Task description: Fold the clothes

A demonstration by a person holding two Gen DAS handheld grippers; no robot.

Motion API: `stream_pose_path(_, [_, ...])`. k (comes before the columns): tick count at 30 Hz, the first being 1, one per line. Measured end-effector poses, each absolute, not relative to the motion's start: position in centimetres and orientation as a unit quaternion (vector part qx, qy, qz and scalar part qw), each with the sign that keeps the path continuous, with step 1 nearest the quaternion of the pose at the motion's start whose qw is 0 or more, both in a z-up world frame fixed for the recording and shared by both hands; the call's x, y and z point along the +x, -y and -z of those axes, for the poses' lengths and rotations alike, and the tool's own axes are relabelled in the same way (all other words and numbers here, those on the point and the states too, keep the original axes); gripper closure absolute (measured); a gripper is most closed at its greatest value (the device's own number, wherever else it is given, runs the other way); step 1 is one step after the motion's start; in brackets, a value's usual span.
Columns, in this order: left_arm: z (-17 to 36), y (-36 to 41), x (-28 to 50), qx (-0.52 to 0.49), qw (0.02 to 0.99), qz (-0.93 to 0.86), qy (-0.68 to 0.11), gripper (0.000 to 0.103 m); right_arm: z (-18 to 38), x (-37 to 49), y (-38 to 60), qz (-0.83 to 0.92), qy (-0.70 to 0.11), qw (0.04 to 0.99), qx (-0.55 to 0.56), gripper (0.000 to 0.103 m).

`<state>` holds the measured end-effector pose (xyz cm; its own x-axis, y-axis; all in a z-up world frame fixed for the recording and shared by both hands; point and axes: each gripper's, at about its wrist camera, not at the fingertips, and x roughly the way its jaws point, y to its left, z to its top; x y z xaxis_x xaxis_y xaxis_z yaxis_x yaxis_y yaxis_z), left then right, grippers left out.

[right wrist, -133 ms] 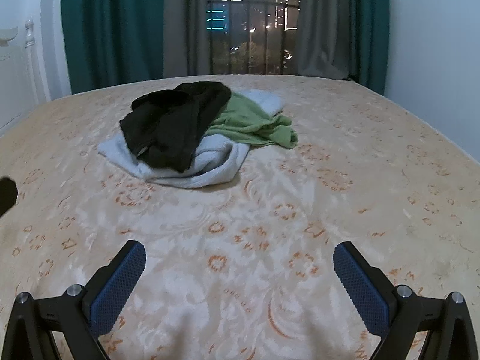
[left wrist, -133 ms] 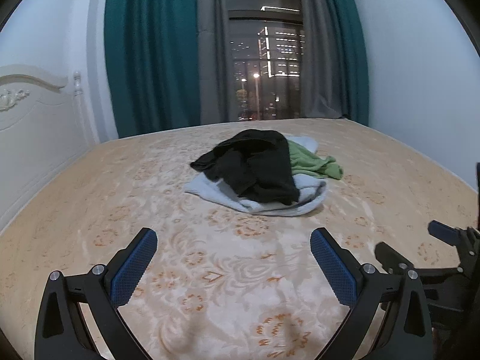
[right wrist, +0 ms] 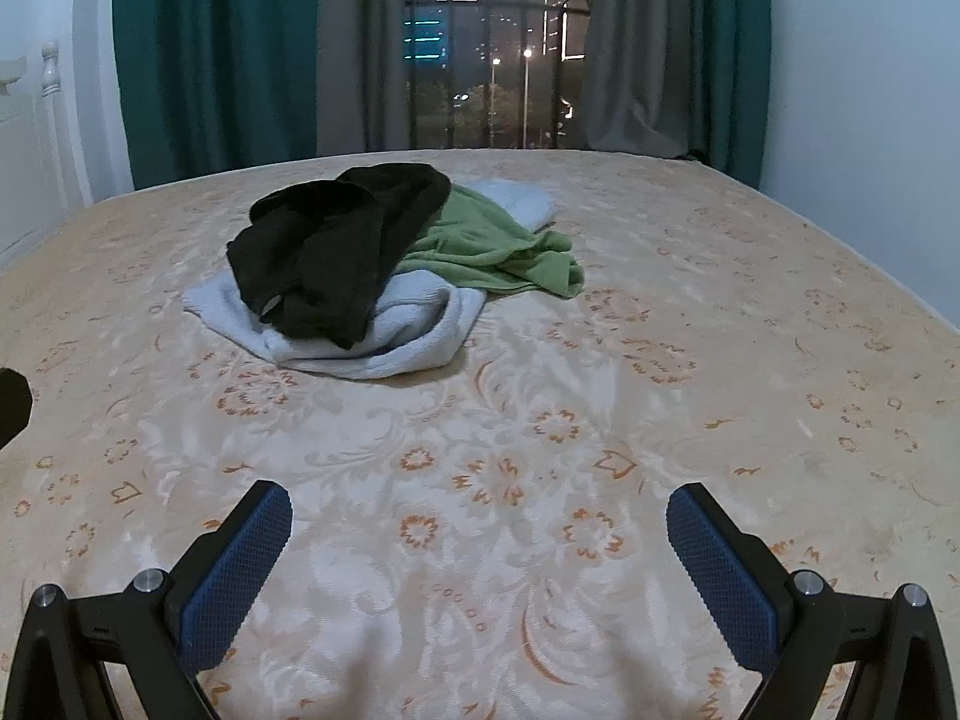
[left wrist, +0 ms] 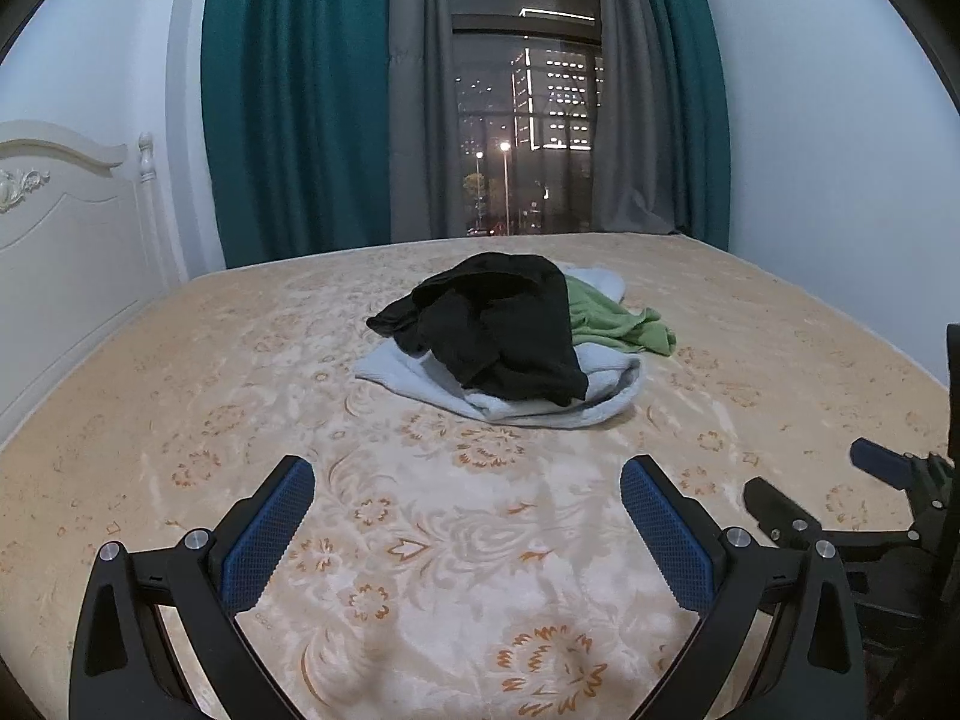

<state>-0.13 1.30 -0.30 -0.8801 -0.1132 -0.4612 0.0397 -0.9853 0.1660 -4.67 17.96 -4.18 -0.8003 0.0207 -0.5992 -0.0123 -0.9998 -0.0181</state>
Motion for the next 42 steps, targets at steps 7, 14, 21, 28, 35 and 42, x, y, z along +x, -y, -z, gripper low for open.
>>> stream_pose_path(7, [1.0, 1.1, -0.8, 0.253, 0.016, 0.967, 0.029, 0.0, 4.4, -4.9, -19.3, -0.946, -0.005, -0.003, -0.323, 0.0])
stream_pose_path(14, [1.3, 3.4, -1.2, 0.254, 0.008, 0.967, 0.005, 0.0, 4.5, -4.6, -18.2, -0.948, 0.01, 0.011, -0.317, 0.0])
stream_pose_path(21, [1.4, 3.5, -1.3, 0.258, 0.007, 0.966, 0.005, 0.0, 4.6, -4.7, -18.1, -0.946, 0.008, 0.01, -0.322, 0.0])
stream_pose_path(28, [1.4, 3.4, -1.3, 0.259, 0.011, 0.966, 0.005, 0.0, 4.7, -4.7, -18.2, -0.946, 0.005, 0.012, -0.325, 0.0])
stream_pose_path(35, [1.6, 3.3, -1.3, 0.262, 0.01, 0.965, 0.01, 0.0, 5.1, -4.8, -18.5, -0.944, 0.002, 0.013, -0.33, 0.0])
stream_pose_path(42, [1.6, 3.1, -1.3, 0.262, 0.003, 0.965, 0.009, 0.0, 5.2, -4.9, -18.9, -0.943, 0.001, 0.014, -0.332, 0.0])
